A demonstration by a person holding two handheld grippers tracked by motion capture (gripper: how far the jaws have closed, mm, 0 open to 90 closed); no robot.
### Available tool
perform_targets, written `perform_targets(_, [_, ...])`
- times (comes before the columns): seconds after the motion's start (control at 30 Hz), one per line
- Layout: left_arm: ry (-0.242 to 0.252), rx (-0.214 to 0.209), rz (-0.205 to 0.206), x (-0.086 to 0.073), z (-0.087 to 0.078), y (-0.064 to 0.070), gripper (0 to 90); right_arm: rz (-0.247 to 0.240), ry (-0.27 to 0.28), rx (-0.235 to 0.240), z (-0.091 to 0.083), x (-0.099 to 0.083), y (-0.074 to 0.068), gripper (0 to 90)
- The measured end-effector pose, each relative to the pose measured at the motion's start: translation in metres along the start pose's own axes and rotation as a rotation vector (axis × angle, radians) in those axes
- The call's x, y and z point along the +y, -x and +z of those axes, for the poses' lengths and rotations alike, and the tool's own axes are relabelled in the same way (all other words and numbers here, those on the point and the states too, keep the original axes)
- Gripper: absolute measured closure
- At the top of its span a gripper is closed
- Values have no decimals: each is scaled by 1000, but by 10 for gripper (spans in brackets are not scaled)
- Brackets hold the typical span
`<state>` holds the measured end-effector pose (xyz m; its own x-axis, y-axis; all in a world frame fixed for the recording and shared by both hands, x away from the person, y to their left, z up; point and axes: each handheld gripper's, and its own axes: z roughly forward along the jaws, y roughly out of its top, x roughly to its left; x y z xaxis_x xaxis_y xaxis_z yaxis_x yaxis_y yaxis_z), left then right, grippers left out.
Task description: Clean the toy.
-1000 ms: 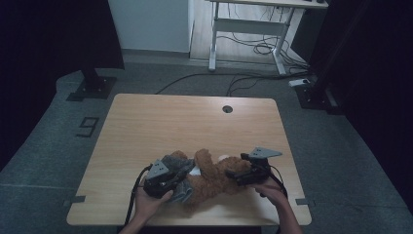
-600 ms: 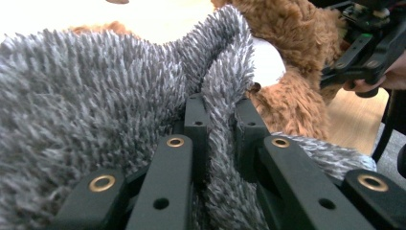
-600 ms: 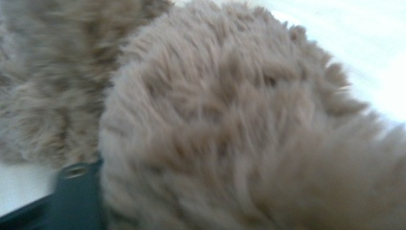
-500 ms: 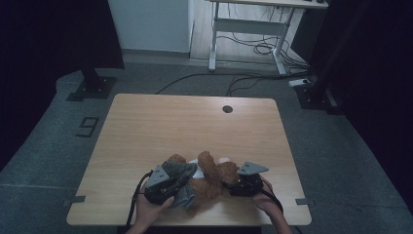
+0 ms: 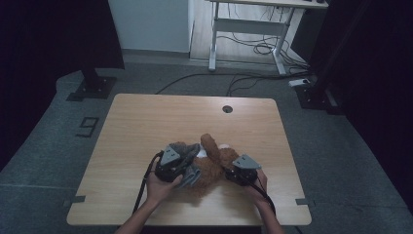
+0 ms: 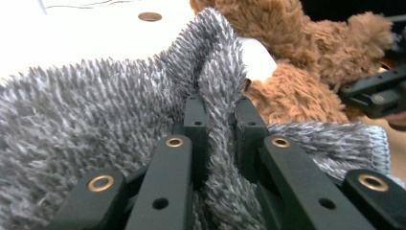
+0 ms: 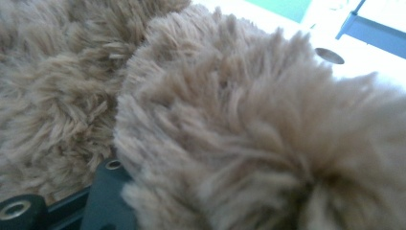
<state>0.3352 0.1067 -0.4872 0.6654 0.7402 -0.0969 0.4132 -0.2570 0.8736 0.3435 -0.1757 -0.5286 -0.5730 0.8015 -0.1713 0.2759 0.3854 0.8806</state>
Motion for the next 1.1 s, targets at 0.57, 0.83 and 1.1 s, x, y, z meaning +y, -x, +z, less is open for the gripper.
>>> perform_targets(0.57, [-11, -68, 10, 66, 10, 27, 771, 20, 107, -22, -14, -18, -10, 403])
perform_targets(0.83, [-77, -103, -5, 43, 23, 28, 776, 73, 112, 104, -33, -26, 0, 252])
perform_targets(1.1, [-32, -88, -35, 14, -13, 10, 777, 69, 121, 151, -40, -27, 0, 164])
